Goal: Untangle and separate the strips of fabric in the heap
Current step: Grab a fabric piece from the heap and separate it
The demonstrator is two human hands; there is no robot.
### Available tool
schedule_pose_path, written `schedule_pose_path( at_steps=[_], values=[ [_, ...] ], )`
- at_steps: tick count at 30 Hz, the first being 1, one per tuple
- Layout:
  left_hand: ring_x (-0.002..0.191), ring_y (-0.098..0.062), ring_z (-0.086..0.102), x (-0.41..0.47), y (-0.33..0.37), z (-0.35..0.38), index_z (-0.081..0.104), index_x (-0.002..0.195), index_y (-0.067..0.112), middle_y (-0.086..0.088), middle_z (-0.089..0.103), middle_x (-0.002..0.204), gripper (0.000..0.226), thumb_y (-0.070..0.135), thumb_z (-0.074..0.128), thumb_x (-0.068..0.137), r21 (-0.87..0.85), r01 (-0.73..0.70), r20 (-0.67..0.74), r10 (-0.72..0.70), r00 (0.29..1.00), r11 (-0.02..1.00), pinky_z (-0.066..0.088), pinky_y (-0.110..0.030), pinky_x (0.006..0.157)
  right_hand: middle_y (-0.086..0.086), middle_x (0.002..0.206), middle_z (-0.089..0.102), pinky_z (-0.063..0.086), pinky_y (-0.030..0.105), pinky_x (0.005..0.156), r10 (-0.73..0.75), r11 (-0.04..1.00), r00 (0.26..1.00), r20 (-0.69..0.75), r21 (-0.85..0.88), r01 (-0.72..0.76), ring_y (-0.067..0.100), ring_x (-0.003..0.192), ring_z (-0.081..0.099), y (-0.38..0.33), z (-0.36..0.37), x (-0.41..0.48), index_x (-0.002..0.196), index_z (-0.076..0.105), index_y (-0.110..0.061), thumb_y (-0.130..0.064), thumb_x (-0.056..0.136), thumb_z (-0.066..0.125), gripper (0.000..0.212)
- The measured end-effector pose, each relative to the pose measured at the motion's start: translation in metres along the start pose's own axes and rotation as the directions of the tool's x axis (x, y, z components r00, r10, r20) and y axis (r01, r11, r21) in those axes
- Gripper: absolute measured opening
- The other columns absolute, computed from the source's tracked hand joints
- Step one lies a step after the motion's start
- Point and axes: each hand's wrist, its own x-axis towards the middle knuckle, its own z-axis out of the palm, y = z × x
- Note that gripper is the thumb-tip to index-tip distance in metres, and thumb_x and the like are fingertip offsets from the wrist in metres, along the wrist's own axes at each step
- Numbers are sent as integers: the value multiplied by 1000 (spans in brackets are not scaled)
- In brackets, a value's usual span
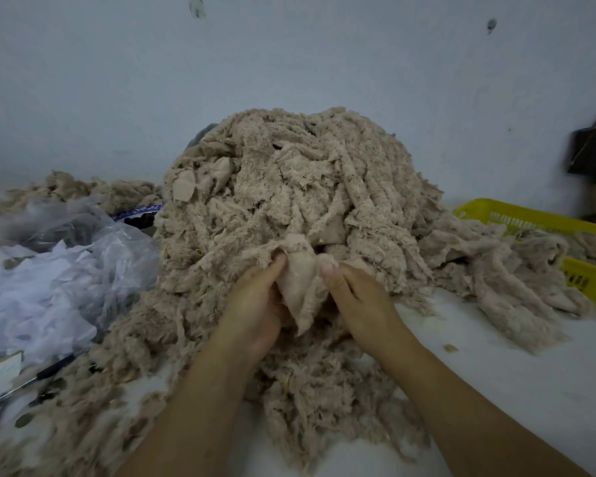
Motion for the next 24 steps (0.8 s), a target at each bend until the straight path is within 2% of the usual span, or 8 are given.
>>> schedule_pose_path(
  at_steps=[2, 4, 6, 8, 11, 17, 21, 24],
  values=[
    [105, -29, 70, 2, -5, 0, 74, 104, 1, -19, 73, 110, 34, 25, 66, 82, 100, -29, 30, 26, 999, 995, 57, -38, 88, -6, 72, 55, 43, 30, 61, 85, 988, 995, 60, 124, -92, 11, 68, 54, -1, 2, 1, 77, 50, -22, -77, 86, 31, 59],
    [95, -24, 73, 2, -10, 1, 80, 92, 12, -13, 76, 101, 16, 17, 65, 90, 209, -38, 56, 27, 998, 977, 58, -28, 74, -15, 69, 57, 39, 16, 57, 116, 975, 989, 96, 180, -132, -2, 61, 51, 1, 4, 3, 81, 52, -26, -59, 95, 44, 36],
    [92, -18, 73, 2, -14, 2, 80, 86, 24, -4, 77, 96, 26, 17, 58, 98, 309, -48, 24, 43, 999, 950, 56, -23, 68, -20, 60, 53, 35, 13, 50, 117, 974, 990, 80, 188, -130, -3, 52, 45, 4, 4, 5, 81, 50, -26, -41, 100, 49, 25],
    [100, -18, 71, -1, -14, 5, 79, 96, 26, -1, 77, 102, 24, 37, 58, 98, 346, -45, -41, 64, 997, 937, 56, -28, 79, -20, 58, 50, 34, 14, 47, 115, 974, 993, 20, 197, -116, -1, 50, 42, 6, 2, 5, 81, 49, -27, -34, 101, 49, 21],
    [115, -16, 66, -5, -15, 9, 68, 124, 21, 0, 71, 121, 69, 74, 53, 83, 318, -12, -125, 54, 991, 948, 49, -39, 103, -15, 58, 46, 32, 16, 45, 83, 981, 995, -61, 180, -71, 2, 48, 38, 4, 1, 4, 82, 45, -23, -30, 101, 45, 20],
    [111, -22, 68, -2, -12, 13, 66, 128, 15, -7, 72, 119, 50, 51, 43, 101, 129, -11, -209, 38, 977, 992, 49, -45, 103, -12, 60, 43, 33, 17, 49, 48, 988, 994, -103, 149, -32, 2, 52, 40, -2, 0, 3, 75, 38, -26, -51, 99, 37, 35],
    [102, -20, 73, -5, -11, 13, 70, 116, 11, -11, 75, 110, 57, 57, 48, 92, 24, -5, -155, 8, 988, 1000, 56, -34, 84, -8, 69, 58, 39, 20, 63, 161, 967, 985, 58, 192, -169, 3, 66, 55, 0, 2, 2, 74, 51, -18, -91, 72, 25, 78],
    [107, -23, 71, -5, -12, 11, 69, 119, 10, -13, 74, 113, 64, 60, 49, 84, 25, -44, -133, 47, 990, 999, 53, -40, 93, -10, 63, 50, 41, 27, 63, 186, 975, 968, 169, 89, -203, 0, 57, 47, 0, 7, 1, 70, 47, -17, -93, 68, 31, 78]
  ],
)
